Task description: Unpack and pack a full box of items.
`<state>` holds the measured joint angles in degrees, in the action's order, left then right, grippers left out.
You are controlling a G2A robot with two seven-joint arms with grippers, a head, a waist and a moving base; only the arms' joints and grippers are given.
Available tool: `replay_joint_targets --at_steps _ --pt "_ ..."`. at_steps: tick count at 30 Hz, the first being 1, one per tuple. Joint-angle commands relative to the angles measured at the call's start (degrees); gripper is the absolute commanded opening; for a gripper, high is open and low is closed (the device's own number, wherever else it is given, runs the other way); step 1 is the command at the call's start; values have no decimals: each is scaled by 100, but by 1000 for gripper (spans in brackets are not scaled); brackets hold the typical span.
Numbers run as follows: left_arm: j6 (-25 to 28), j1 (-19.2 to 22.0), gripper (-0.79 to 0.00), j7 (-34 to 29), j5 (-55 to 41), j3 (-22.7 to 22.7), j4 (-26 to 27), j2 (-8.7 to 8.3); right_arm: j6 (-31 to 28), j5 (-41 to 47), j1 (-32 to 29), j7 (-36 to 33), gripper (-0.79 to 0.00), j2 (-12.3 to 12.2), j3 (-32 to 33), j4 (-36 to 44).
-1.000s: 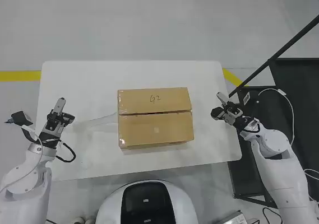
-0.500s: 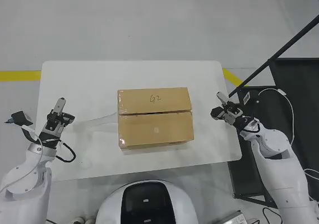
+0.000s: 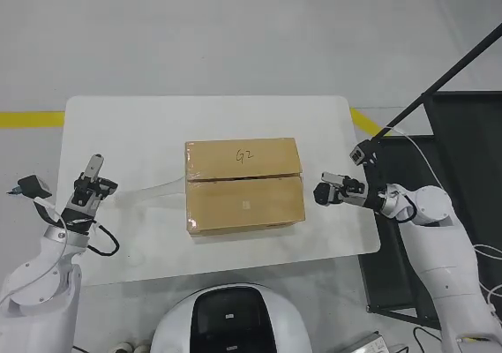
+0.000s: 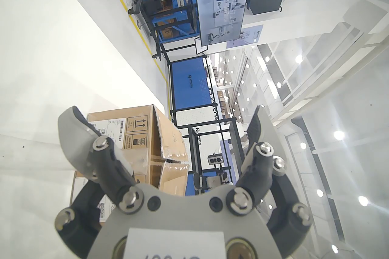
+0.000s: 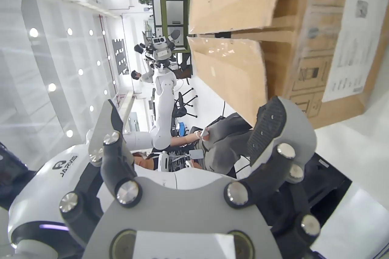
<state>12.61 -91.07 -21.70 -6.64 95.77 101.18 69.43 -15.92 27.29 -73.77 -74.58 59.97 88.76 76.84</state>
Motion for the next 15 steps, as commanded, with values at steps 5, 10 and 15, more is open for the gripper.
replay_joint_targets --at_steps 5,10,15 --pt "0 0 0 0 0 0 0 0 -153 193 187 113 0 37 -165 -230" --pt "0 0 0 0 0 0 0 0 -153 193 187 113 0 37 -165 -230" --pt "0 0 0 0 0 0 0 0 -153 193 187 113 0 37 -165 -230"
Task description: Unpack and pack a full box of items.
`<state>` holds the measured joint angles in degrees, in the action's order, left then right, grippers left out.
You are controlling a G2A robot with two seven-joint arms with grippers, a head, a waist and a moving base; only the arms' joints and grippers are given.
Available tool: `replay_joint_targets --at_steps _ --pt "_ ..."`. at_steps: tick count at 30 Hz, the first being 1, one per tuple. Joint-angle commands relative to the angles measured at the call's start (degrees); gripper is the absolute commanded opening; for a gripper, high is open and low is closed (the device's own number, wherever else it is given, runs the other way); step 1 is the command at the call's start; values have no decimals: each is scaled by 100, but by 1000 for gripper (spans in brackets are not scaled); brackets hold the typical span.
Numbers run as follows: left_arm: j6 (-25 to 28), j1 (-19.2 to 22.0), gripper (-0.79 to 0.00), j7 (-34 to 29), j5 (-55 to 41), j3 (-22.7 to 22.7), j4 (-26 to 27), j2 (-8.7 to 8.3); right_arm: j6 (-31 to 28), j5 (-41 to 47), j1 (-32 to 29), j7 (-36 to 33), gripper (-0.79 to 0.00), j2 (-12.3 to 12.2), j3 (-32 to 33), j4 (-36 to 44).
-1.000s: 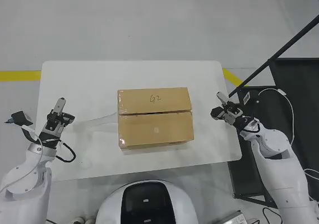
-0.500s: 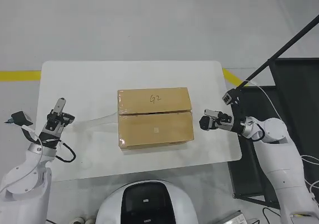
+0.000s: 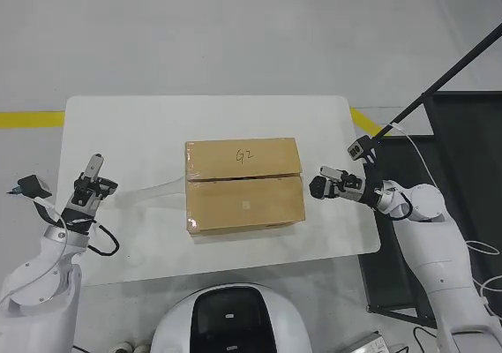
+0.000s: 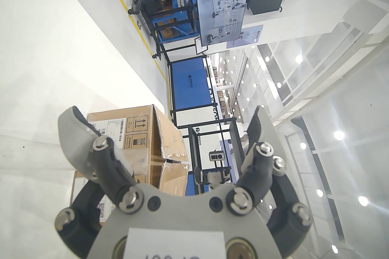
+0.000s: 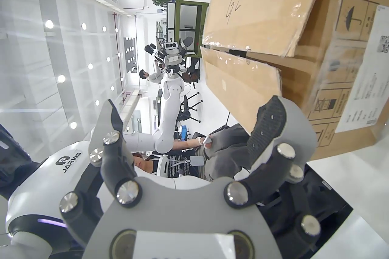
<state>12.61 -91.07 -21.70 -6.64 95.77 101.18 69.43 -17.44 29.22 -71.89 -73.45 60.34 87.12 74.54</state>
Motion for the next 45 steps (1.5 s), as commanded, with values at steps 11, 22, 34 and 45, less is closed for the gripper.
replay_joint_targets --at_steps 11,22,34,45 --pt "0 0 0 0 0 0 0 0 -439 -528 101 442 0 28 -328 -241" --pt "0 0 0 0 0 0 0 0 -802 -572 476 354 0 77 -738 -596" --pt "0 0 0 0 0 0 0 0 -664 358 915 -484 0 136 -1037 -1216" --pt "0 0 0 0 0 0 0 0 -366 931 424 -973 0 -66 -444 -512"
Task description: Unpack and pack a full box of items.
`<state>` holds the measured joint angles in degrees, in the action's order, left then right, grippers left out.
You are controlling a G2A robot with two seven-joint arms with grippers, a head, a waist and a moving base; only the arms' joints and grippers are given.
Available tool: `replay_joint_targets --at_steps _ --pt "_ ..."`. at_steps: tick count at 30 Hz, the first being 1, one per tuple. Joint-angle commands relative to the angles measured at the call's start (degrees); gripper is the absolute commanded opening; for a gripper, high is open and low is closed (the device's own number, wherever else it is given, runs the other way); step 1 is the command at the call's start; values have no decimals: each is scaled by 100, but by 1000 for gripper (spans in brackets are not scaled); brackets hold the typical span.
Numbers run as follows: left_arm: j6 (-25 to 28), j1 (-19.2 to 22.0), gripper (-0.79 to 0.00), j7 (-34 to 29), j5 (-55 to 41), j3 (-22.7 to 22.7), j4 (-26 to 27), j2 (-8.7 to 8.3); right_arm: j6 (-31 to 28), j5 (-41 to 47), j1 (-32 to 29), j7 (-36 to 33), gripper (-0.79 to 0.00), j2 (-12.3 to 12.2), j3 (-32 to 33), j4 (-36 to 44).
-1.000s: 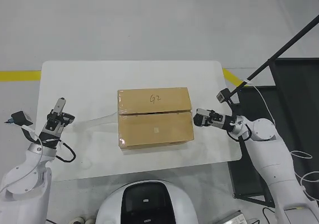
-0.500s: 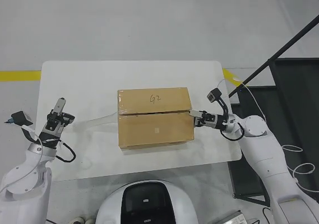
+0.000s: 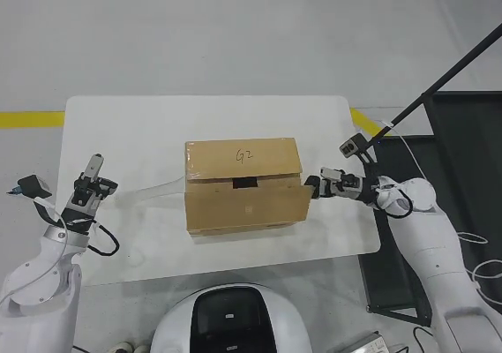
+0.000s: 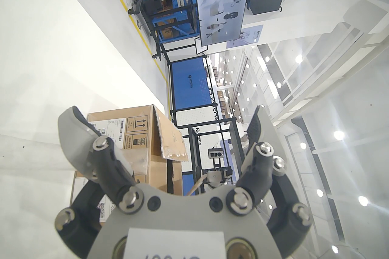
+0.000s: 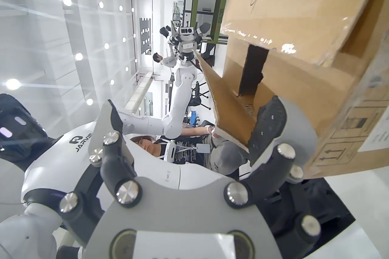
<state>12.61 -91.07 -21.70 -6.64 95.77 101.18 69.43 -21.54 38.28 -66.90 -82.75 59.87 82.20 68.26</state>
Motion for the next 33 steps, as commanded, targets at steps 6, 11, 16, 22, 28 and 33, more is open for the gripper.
replay_joint_targets --at_steps 6,11,16,22,28,33 --pt "0 0 0 0 0 0 0 0 327 80 -574 -328 0 -139 266 892" --pt "0 0 0 0 0 0 0 0 386 -314 -1071 -386 0 -228 263 1522" --pt "0 0 0 0 0 0 0 0 433 -585 -1492 -433 0 -303 151 1958" --pt "0 0 0 0 0 0 0 0 299 -1131 -1869 -299 0 -382 -107 2190" --pt "0 0 0 0 0 0 0 0 -32 -1616 -1871 115 0 -375 -452 1931" --pt "0 0 0 0 0 0 0 0 -68 -2053 -1774 788 0 -329 -728 1750"
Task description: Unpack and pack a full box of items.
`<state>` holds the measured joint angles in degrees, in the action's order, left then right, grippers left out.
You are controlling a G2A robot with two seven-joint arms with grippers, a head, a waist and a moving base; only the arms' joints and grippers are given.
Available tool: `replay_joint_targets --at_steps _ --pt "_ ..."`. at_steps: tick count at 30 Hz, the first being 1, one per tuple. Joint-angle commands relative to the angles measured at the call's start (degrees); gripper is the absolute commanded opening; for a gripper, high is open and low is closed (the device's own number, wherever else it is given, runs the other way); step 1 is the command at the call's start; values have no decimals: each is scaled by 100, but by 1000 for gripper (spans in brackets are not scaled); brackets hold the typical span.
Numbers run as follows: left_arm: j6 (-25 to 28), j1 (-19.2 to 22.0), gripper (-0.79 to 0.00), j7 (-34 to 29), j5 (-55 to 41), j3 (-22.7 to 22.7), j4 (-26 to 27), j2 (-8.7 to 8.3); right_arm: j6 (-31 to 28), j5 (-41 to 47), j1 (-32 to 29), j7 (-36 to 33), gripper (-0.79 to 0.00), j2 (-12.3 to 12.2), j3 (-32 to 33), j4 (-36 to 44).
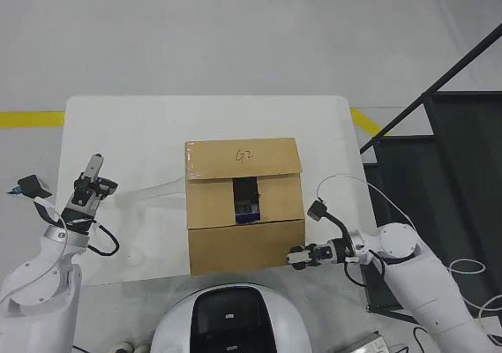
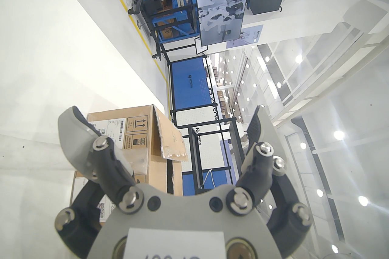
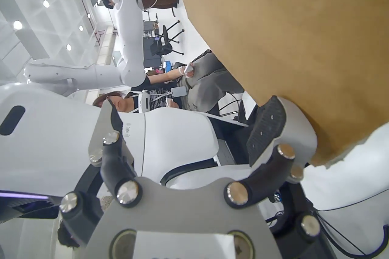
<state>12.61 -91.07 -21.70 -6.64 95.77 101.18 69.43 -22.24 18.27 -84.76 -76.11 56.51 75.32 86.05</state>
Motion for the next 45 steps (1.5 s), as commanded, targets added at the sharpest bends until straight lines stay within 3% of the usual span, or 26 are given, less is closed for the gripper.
replay_joint_targets --at_steps 1,6,12,17,26,30,35,39,45 --pt "0 0 0 0 0 0 0 0 4 -118 30 256 0 15 -76 -67" --pt "0 0 0 0 0 0 0 0 -112 110 68 890 0 74 -214 -251" --pt "0 0 0 0 0 0 0 0 -119 280 230 1011 0 117 -389 -494" --pt "0 0 0 0 0 0 0 0 -166 614 163 716 0 68 -202 -430" --pt "0 0 0 0 0 0 0 0 -45 1958 -253 -62 0 -136 988 -92" --pt "0 0 0 0 0 0 0 0 164 2291 -188 -210 0 -161 1161 -202" --pt "111 158 0 -788 350 -281 283 -40 250 2459 7 -214 0 -159 1204 -400" --pt "82 479 0 -1370 206 -642 22 -45 212 2570 73 -164 0 -158 1277 -494" --pt "66 1060 0 -2733 -430 -1154 -376 -63 212 2570 73 -164 0 -158 1277 -494"
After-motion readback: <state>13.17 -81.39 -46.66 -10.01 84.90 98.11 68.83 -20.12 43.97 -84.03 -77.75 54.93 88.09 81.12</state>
